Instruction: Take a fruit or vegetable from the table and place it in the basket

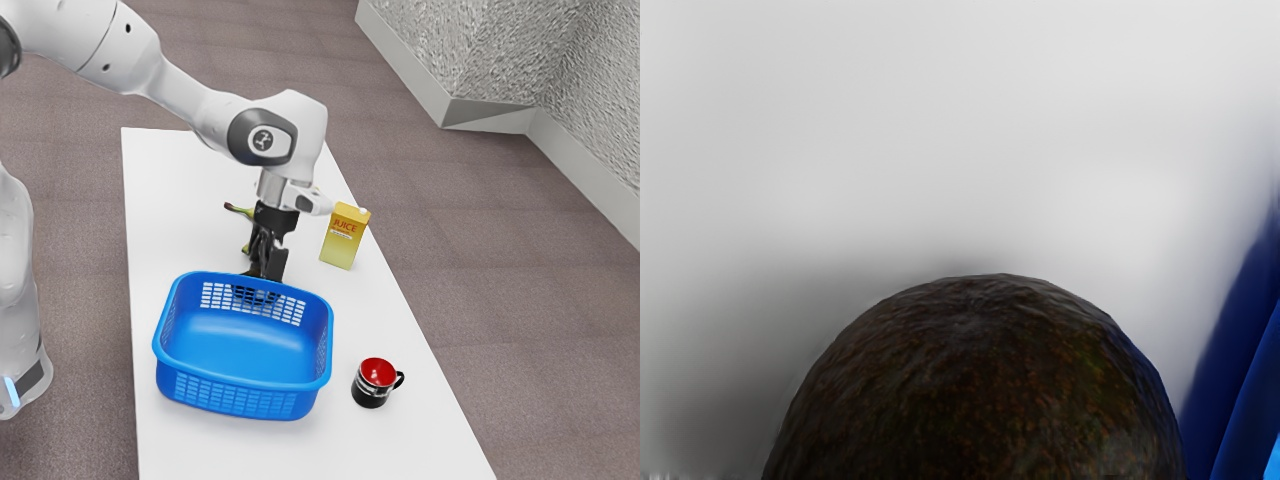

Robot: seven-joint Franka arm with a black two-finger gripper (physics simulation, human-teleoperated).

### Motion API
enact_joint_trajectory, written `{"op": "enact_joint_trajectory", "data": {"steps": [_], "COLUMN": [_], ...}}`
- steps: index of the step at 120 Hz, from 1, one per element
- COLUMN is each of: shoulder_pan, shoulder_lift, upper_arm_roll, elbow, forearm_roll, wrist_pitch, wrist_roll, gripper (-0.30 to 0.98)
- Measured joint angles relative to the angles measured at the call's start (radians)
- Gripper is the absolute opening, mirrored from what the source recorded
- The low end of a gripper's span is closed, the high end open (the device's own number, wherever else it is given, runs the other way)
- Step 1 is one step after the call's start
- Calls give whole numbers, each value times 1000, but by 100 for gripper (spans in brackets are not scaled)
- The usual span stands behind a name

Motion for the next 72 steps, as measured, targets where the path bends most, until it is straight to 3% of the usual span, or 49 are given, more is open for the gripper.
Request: {"op": "enact_joint_trajectory", "data": {"steps": [18,33,48,72], "shoulder_pan": [6,30,15,6], "shoulder_lift": [-31,-95,-108,-11], "upper_arm_roll": [2,7,-11,-254], "elbow": [0,17,195,509], "forearm_roll": [12,62,147,246], "wrist_pitch": [-10,-90,-245,-451], "wrist_roll": [-16,-62,-154,-311], "gripper": [35,35,34,34]}}
